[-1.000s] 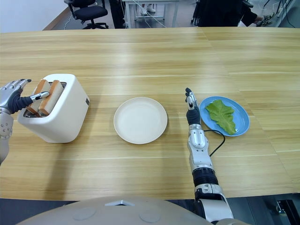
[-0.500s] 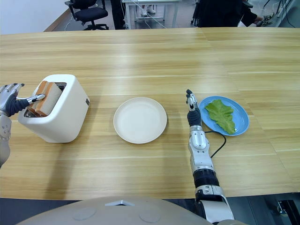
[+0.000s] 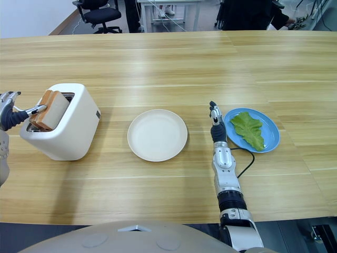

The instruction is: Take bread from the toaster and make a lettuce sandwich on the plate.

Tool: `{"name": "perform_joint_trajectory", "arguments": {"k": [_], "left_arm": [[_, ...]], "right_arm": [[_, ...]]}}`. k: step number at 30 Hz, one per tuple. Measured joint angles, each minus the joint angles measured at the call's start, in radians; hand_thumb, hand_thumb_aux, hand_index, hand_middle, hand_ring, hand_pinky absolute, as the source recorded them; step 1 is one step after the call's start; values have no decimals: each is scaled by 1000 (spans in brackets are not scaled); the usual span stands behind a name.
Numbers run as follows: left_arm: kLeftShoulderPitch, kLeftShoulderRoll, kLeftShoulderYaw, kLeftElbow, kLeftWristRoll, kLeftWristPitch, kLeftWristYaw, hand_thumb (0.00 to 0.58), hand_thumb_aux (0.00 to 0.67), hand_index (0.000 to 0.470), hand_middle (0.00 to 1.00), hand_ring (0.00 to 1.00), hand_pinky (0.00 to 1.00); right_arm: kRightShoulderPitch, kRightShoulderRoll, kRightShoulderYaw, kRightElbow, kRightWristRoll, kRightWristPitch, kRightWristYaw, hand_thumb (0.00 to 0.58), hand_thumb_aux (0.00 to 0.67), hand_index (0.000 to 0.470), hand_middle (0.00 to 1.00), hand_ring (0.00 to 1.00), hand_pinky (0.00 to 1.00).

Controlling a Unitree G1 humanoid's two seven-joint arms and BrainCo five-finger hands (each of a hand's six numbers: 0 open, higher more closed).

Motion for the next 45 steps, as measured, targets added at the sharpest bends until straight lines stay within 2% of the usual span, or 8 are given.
{"name": "perform_joint_trajectory", "arguments": {"k": [14,24,36,37,38,39,40,45], "left_arm": [[13,6,16,11,19,8,13,0,0,0,0,0,0],[22,31,-60,-18,93,-41,-38,0,0,0,0,0,0],[42,53,-69,-24,162,-61,-59,0,0,0,0,0,0],[42,53,-68,-24,161,-63,-61,438,339,233,0,0,0],[42,53,-67,-24,160,-64,-64,558,539,370,0,0,0],[42,53,-66,-25,157,-66,-70,558,539,370,0,0,0],[42,53,-63,-30,153,-69,-75,580,670,460,0,0,0],[45,40,-50,-42,119,-77,-87,580,670,460,0,0,0]], "right_arm": [[5,-6,2,-2,-9,9,0,0,0,0,0,0,0],[11,-8,3,-3,-12,12,0,0,0,0,0,0,0],[13,-8,3,-3,-12,14,0,0,0,0,0,0,0],[14,-8,3,-3,-12,14,0,0,0,0,0,0,0],[14,-8,4,-3,-12,15,0,0,0,0,0,0,0],[15,-7,4,-3,-12,15,0,0,0,0,0,0,0],[16,-7,4,-3,-12,16,0,0,0,0,0,0,0],[17,-7,4,-3,-12,18,0,0,0,0,0,0,0]]}}
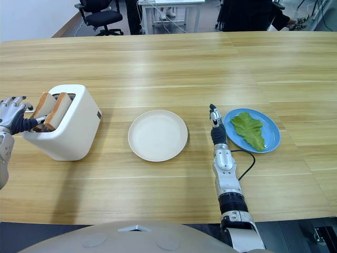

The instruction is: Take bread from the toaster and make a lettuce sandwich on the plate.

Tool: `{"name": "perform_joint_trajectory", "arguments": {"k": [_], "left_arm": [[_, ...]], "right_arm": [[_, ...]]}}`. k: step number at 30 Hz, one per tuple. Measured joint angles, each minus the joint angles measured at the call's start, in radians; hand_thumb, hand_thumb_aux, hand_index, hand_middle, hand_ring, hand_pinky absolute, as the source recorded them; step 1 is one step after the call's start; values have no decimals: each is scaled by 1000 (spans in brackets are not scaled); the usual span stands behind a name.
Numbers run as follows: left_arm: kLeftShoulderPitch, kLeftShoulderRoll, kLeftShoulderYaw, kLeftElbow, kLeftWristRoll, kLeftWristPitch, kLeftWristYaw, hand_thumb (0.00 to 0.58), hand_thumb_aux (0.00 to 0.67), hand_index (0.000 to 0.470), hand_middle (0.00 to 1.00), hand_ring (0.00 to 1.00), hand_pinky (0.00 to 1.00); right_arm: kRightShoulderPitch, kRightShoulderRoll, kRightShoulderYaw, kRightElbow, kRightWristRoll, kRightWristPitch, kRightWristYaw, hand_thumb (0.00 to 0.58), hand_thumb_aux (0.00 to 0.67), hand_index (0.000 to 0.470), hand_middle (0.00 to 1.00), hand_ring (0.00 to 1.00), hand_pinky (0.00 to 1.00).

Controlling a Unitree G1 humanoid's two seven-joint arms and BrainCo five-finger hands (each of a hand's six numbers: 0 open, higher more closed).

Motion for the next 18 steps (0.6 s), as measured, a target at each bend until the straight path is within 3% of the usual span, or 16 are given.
{"name": "perform_joint_trajectory", "arguments": {"k": [8,9,10,11,18], "left_arm": [[-16,-42,18,-27,-45,-3,-11,580,670,460,0,0,0],[-19,-49,21,-30,-56,-4,-11,580,670,460,188,188,188],[-21,-59,25,-33,-71,-5,-11,580,670,460,514,514,514],[-23,-70,33,-36,-83,-5,-11,580,670,460,1000,1000,1000],[-56,-159,90,-87,-171,-15,26,580,670,460,1000,1000,1000]], "right_arm": [[0,0,0,0,0,2,0,0,0,0,0,0,0],[1,0,0,0,0,3,0,0,0,0,0,0,0],[1,0,0,0,0,3,0,0,0,0,0,0,0],[1,0,0,0,0,3,0,0,0,0,0,0,0],[3,0,2,0,0,9,0,0,0,0,0,0,0]]}}
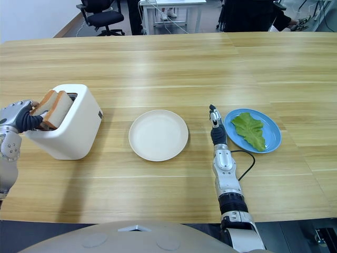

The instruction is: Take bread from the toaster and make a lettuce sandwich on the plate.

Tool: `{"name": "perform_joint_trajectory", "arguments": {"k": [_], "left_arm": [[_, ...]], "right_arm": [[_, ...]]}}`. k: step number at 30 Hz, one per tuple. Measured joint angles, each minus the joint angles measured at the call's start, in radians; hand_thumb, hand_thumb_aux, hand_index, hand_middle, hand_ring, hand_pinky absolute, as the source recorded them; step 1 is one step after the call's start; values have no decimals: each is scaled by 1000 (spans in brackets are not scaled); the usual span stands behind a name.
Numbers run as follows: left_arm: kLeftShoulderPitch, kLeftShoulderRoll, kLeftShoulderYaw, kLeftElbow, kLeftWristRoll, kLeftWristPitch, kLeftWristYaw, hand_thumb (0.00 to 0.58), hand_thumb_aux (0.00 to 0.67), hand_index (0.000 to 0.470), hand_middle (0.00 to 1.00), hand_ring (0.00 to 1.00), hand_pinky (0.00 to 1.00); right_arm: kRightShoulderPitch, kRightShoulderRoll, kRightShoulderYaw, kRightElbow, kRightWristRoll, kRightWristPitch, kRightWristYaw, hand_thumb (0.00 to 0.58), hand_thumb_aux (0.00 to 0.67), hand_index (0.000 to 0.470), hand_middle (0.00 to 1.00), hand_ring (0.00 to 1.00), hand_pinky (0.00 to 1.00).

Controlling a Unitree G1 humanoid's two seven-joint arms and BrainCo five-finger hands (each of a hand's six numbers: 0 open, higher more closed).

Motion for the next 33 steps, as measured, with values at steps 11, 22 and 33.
{"name": "perform_joint_trajectory", "arguments": {"k": [11,22,33], "left_arm": [[-49,-6,224,-192,74,-86,309,580,670,460,1000,1000,1000],[-171,-208,171,-370,-249,-280,290,580,670,460,1000,1000,1000],[-194,-630,-304,-45,-568,-220,37,580,670,460,1000,1000,1000]], "right_arm": [[0,8,3,9,-1,1,0,0,0,0,0,0,0],[-2,6,23,34,0,2,-2,0,0,0,0,0,0],[-8,-18,-7,35,5,4,-10,0,0,0,0,0,0]]}}
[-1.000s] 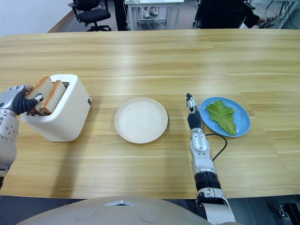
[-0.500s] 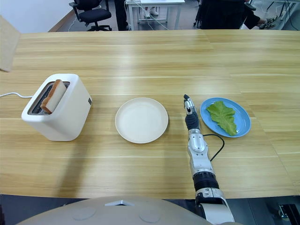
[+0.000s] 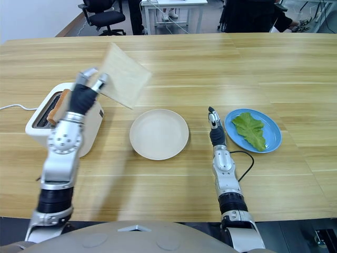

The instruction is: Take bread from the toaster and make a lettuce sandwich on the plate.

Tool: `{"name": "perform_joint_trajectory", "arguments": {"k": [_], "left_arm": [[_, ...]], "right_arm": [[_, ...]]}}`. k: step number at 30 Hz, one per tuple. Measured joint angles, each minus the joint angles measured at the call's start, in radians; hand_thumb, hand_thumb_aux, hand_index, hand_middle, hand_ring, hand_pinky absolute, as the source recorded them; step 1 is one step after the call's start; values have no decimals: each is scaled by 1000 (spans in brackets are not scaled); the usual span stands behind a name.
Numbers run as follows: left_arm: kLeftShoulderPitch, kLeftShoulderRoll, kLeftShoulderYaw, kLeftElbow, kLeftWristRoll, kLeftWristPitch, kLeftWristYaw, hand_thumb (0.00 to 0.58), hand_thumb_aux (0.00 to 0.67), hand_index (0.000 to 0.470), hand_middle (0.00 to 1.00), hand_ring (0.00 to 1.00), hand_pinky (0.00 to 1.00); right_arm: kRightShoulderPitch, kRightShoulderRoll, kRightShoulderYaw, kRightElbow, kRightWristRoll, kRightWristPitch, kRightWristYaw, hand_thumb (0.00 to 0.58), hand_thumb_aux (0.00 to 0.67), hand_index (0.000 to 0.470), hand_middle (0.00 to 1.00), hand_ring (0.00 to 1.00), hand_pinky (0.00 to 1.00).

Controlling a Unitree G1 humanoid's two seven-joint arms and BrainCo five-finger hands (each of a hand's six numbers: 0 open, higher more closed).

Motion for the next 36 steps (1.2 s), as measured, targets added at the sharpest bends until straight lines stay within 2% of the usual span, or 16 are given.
{"name": "perform_joint_trajectory", "arguments": {"k": [3,7,11,15,16,19,27,32,36], "left_arm": [[-5,-6,-135,235,49,13,-64,580,670,460,1000,1000,1000],[-22,3,-158,392,71,7,-71,580,670,460,1000,1000,1000],[-38,16,-167,451,95,-5,-75,580,670,460,1000,1000,1000],[-42,59,-247,479,216,-35,-43,580,670,460,1000,1000,1000],[-42,74,-263,479,245,-41,-29,0,0,0,0,0,0],[-40,119,-293,471,367,-40,37,0,0,0,0,0,0],[-25,285,-383,250,853,99,156,0,0,0,0,0,0],[40,289,-342,128,936,149,202,0,0,0,0,0,0],[83,297,-248,30,936,145,273,0,0,0,0,0,0]], "right_arm": [[3,-9,-14,-4,8,2,1,0,0,0,0,0,0],[11,-22,-20,-7,17,5,2,0,0,0,0,0,0],[19,-22,-19,-11,18,6,2,0,0,0,0,0,0],[22,-21,-16,-27,18,10,2,0,0,0,0,0,0],[22,-21,-16,-32,18,10,2,0,0,0,0,0,0],[23,-22,-16,-40,18,14,5,0,0,0,0,0,0],[37,-22,-16,-51,18,27,10,0,0,0,0,0,0],[42,-23,-15,-82,16,31,10,0,0,0,0,0,0],[71,-39,5,-153,-40,31,-3,0,0,0,0,0,0]]}}
